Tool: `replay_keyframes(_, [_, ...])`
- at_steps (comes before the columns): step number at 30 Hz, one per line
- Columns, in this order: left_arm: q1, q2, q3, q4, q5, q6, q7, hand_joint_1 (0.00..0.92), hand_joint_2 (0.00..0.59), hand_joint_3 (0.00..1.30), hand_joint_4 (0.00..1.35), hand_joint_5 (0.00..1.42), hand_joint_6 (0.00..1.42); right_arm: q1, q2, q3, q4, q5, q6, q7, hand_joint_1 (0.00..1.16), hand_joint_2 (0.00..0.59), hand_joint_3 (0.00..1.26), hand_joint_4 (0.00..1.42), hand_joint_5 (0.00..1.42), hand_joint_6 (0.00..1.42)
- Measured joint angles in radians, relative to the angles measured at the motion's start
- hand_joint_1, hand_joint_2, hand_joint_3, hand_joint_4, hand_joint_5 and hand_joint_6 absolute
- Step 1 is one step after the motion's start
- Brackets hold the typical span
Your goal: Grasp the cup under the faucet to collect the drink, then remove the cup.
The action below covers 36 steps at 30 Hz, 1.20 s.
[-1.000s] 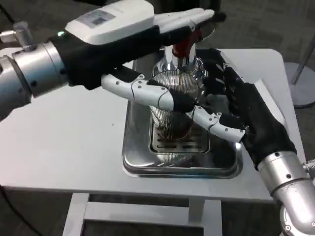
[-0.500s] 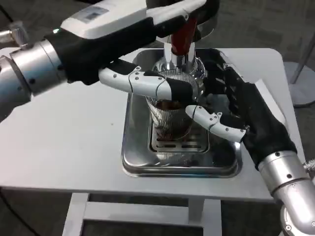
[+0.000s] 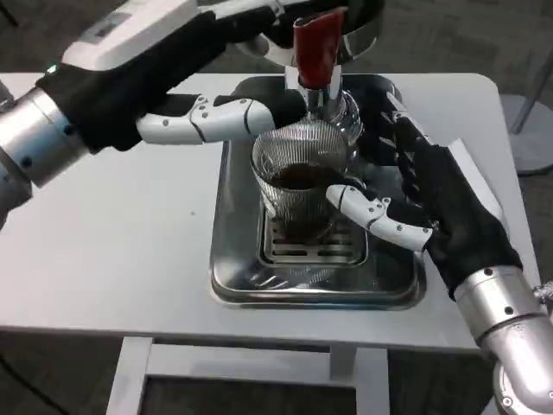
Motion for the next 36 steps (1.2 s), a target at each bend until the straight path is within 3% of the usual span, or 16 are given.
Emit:
replay_keyframes(13, [0.003,-0.028,0.051,-0.006,-0.003,-0.029,0.040,0.000,0.182,0.21,0.21,0.32,0.40,0.009,0.000,-0.001,-0.024,0.000,0.000,0.000,0.76,0.273,0.08,0.11,0.17,0.32])
replay_keyframes(23, [0.069,-0.026,0.097,-0.096,-0.044,-0.015,0.041,0.000,0.183,0.22,0.23,0.34,0.42,0.014,-0.001,-0.013,-0.033,0.002,0.000,0.000,0.76,0.273,0.08,0.12,0.18,0.32])
replay_keyframes(36, [0.345,0.002,0.296,-0.417,-0.120,0.097,0.045,0.000,0.178,0.22,0.22,0.31,0.39,0.024,0.000,-0.020,-0.046,0.010,0.000,0.000,0.76,0.276,0.08,0.12,0.18,0.32])
